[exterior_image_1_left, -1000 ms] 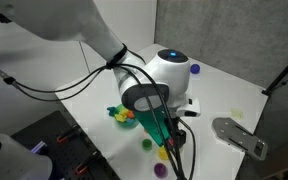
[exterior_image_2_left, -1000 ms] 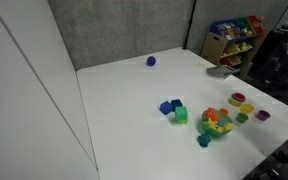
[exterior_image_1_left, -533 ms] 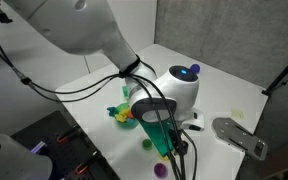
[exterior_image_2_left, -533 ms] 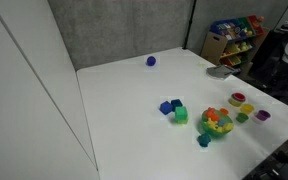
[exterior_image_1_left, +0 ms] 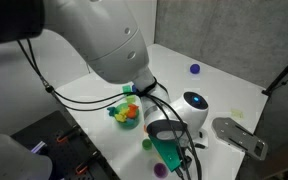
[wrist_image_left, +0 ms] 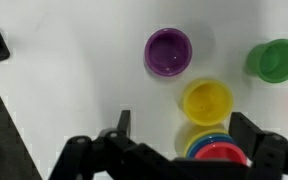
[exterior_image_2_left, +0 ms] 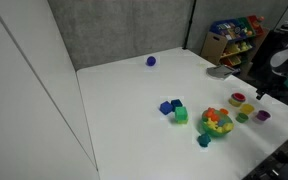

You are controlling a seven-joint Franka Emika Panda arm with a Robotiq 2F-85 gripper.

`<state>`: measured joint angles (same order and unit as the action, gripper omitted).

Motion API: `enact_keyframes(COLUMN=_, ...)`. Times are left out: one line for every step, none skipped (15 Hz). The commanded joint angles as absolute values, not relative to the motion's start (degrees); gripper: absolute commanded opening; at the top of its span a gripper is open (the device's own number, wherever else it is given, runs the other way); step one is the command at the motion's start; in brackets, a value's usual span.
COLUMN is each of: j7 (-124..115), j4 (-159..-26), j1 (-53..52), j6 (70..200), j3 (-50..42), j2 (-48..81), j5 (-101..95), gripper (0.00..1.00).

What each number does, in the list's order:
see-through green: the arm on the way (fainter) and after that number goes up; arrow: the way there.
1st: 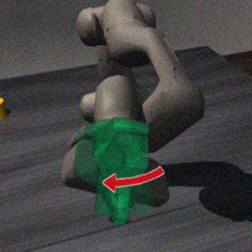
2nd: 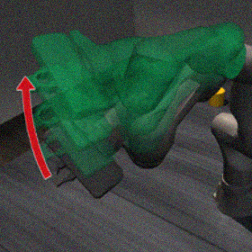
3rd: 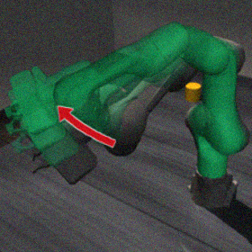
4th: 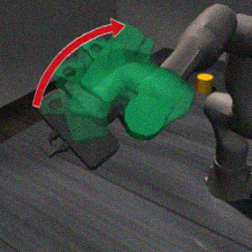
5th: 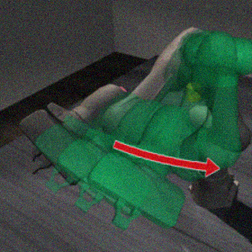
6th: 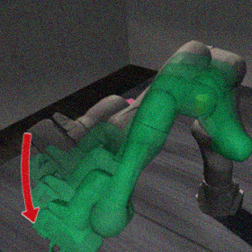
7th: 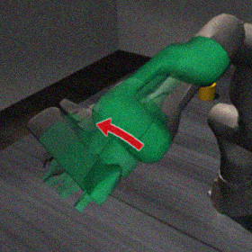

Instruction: Put the yellow bowl in the pink bowl

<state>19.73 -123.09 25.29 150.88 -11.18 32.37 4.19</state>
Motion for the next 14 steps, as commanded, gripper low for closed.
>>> enact_keyframes(j7=21.27, j4=-118.71, j1=27.25, j6=150.35, j3=-9.99, j2=37.71, j5=3.13, gripper=1.0)
enact_keyframes(j7=21.38, j4=-118.32, j1=27.24, j6=151.32, j3=-10.06, j2=38.88, j5=2.7, gripper=1.0)
enact_keyframes(j7=21.51, j4=-117.94, j1=27.24, j6=151.87, j3=-10.05, j2=39.91, j5=2.31, gripper=1.0)
enact_keyframes(j7=21.54, j4=-117.64, j1=27.18, j6=152.81, j3=-10.01, j2=40.87, j5=1.89, gripper=1.0)
enact_keyframes(j7=21.63, j4=-117.49, j1=27.07, j6=154.06, j3=-9.96, j2=41.67, j5=1.34, gripper=1.0)
enact_keyframes(j7=21.58, j4=-117.3, j1=26.99, j6=155.18, j3=-9.9, j2=42.42, j5=0.72, gripper=1.0)
enact_keyframes(j7=21.61, j4=-117.21, j1=27.06, j6=156.5, j3=-9.68, j2=43.08, j5=0.25, gripper=1.0)
enact_keyframes(j7=21.56, j4=-117.25, j1=27.09, j6=157.89, j3=-9.47, j2=43.6, j5=-0.21, gripper=1.0)
enact_keyframes(j7=21.61, j4=-117.33, j1=27.19, j6=159.12, j3=-9.2, j2=44.07, j5=-0.56, gripper=1.0)
enact_keyframes(j7=21.59, j4=-117.53, j1=27.22, j6=160.19, j3=-9.01, j2=44.39, j5=-1.05, gripper=1.0)
enact_keyframes(j7=21.51, j4=-117.68, j1=27.19, j6=161.48, j3=-8.9, j2=44.81, j5=-1.5, gripper=1.0)
enact_keyframes(j7=21.45, j4=-117.73, j1=27.25, j6=162.26, j3=-8.71, j2=45.13, j5=-1.83, gripper=1.0)
enact_keyframes(j7=21.32, j4=-117.8, j1=27.22, j6=163.18, j3=-8.61, j2=45.41, j5=-2.18, gripper=1.0)
enact_keyframes(j7=21.12, j4=-117.96, j1=27.07, j6=164.05, j3=-8.58, j2=45.67, j5=-2.44, gripper=0.75)
